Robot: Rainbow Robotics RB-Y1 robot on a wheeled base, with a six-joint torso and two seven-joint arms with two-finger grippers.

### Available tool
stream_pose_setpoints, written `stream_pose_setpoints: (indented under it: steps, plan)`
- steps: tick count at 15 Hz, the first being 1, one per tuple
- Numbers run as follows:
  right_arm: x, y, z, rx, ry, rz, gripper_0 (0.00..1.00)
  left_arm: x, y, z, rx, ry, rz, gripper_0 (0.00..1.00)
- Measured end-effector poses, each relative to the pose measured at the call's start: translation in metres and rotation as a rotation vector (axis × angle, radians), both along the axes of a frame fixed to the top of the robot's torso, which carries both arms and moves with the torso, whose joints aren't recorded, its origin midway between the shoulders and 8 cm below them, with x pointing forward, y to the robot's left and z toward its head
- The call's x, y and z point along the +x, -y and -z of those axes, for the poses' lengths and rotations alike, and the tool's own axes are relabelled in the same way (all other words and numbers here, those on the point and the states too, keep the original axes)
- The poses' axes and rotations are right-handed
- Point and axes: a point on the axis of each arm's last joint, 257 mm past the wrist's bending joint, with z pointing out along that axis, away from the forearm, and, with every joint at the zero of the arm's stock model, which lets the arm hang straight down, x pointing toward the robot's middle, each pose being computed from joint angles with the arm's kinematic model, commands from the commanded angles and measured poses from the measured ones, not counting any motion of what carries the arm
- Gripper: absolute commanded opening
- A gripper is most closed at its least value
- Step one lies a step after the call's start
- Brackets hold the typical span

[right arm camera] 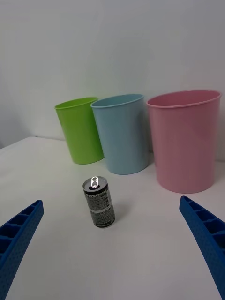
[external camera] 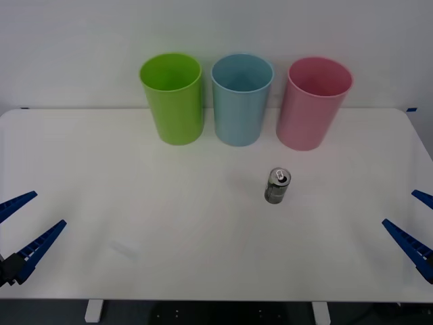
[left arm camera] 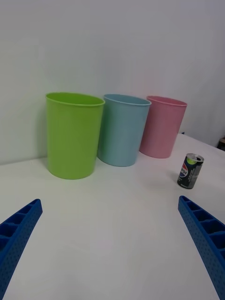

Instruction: Grasp the object on the table and drop it into the matching bin: aluminum can to the light blue bin, PET bottle to the pink bin.

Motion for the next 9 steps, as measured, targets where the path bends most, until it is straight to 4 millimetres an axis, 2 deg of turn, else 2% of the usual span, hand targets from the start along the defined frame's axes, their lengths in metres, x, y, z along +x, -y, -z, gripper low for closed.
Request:
stream_pose_setpoints:
  steps: [9]
  plan:
    - [-0.0066,0.0024,0.0093,0.025,-0.02,0.019,1.0,0.0,0.0,0.0,0.0,0.0,0.0,1.0]
